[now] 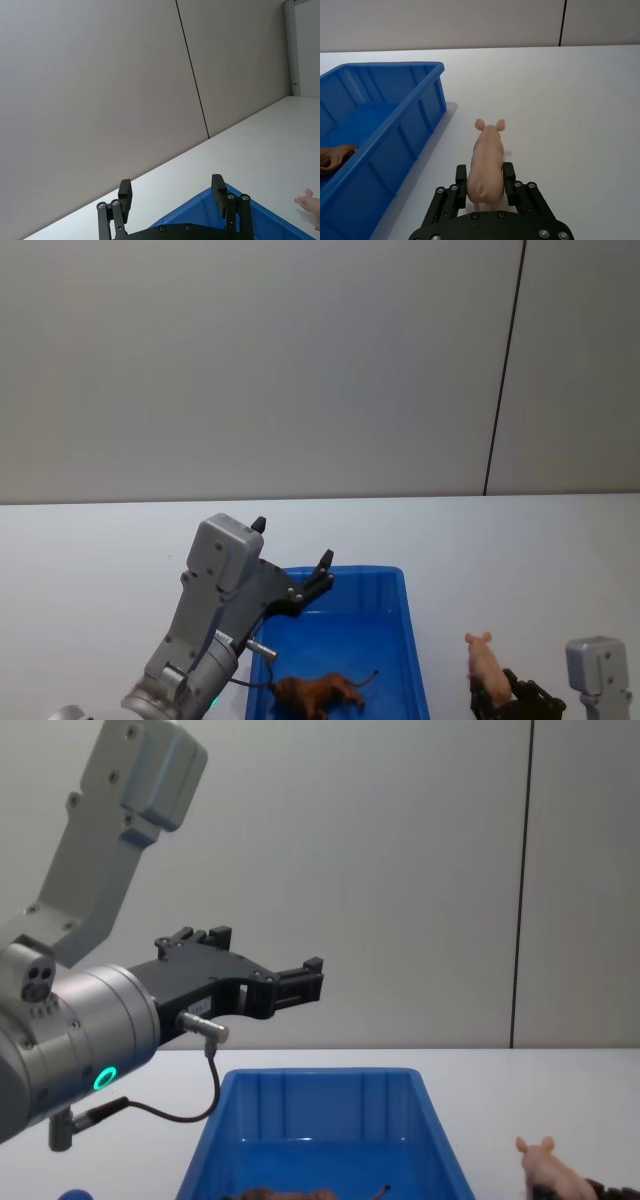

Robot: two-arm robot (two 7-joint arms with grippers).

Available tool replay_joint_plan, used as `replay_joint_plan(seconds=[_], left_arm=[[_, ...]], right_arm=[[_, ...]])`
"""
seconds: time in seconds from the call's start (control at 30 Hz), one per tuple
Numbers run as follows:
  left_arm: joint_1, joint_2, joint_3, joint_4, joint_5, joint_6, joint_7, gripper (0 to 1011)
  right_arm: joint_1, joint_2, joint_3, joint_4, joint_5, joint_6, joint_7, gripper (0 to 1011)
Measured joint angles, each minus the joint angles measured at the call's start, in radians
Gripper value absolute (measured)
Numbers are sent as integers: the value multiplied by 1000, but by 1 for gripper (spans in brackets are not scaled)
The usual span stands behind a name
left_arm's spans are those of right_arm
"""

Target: Pick up the two dolls from the table and place them into the box.

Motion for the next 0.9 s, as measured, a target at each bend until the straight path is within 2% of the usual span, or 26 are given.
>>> replay_joint_plan(seconds=[0.1, 0.57, 0.9], left_arm=[[0, 0, 0, 0, 0, 0, 0, 1001], [0, 0, 0, 0, 0, 0, 0, 1001], [0, 0, 0, 0, 0, 0, 0, 1001]], right_arm=[[0, -1, 1, -5, -3, -1, -5, 383], [-9, 5, 9, -57, -9, -41, 2, 379], [8, 5, 13, -76, 3, -104, 90, 379]])
